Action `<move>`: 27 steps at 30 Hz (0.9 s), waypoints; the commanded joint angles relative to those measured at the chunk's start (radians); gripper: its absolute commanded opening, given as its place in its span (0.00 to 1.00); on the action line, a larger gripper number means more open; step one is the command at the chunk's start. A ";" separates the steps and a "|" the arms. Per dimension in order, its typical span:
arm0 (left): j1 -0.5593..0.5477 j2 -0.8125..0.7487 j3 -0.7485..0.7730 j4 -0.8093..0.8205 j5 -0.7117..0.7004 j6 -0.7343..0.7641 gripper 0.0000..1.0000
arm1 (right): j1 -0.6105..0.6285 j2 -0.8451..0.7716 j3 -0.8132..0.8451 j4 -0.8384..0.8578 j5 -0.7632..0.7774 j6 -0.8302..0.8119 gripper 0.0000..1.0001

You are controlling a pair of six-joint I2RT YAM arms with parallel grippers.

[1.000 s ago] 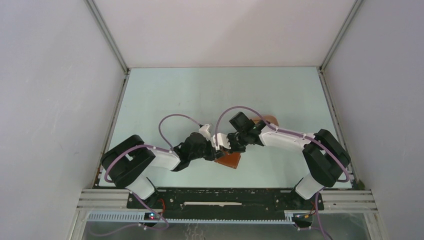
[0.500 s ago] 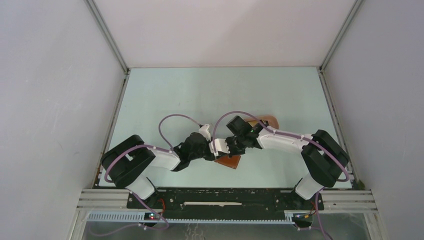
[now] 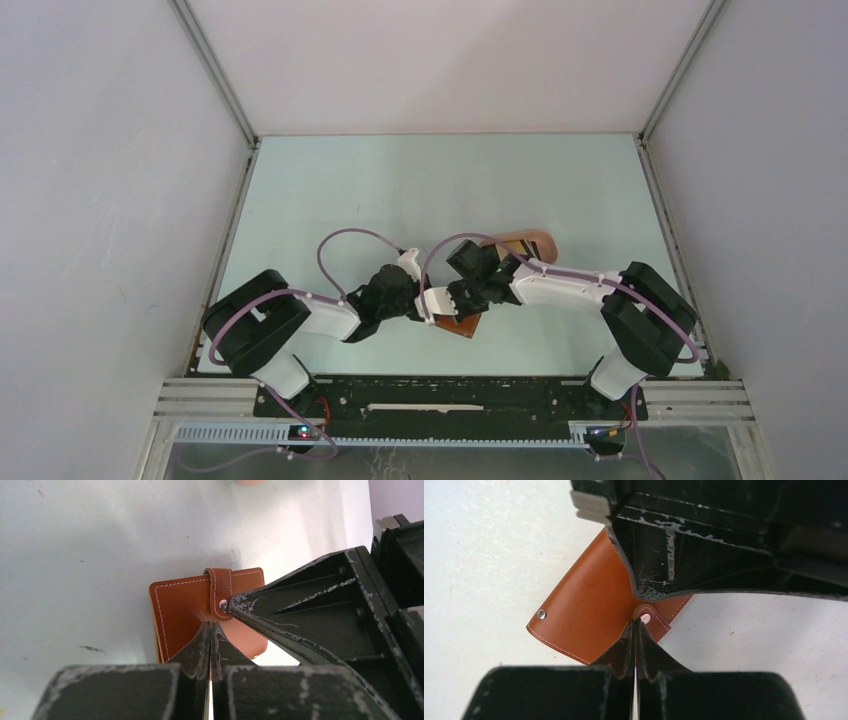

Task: Put the credit cards into the card holder
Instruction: Close the card holder at the center of the board.

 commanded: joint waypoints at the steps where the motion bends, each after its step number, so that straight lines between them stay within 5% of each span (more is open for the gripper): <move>1: 0.012 0.012 -0.035 -0.032 -0.016 0.002 0.00 | 0.052 0.022 -0.046 -0.012 0.037 -0.036 0.00; 24: 0.031 -0.063 -0.075 0.084 0.033 -0.064 0.01 | 0.075 0.070 -0.018 -0.073 0.057 -0.032 0.00; 25: 0.032 -0.071 -0.076 0.084 0.034 -0.063 0.01 | 0.075 0.070 -0.010 -0.075 0.058 -0.026 0.01; 27: 0.034 -0.095 -0.084 0.084 0.034 -0.061 0.02 | 0.070 0.057 0.010 -0.094 0.048 -0.009 0.18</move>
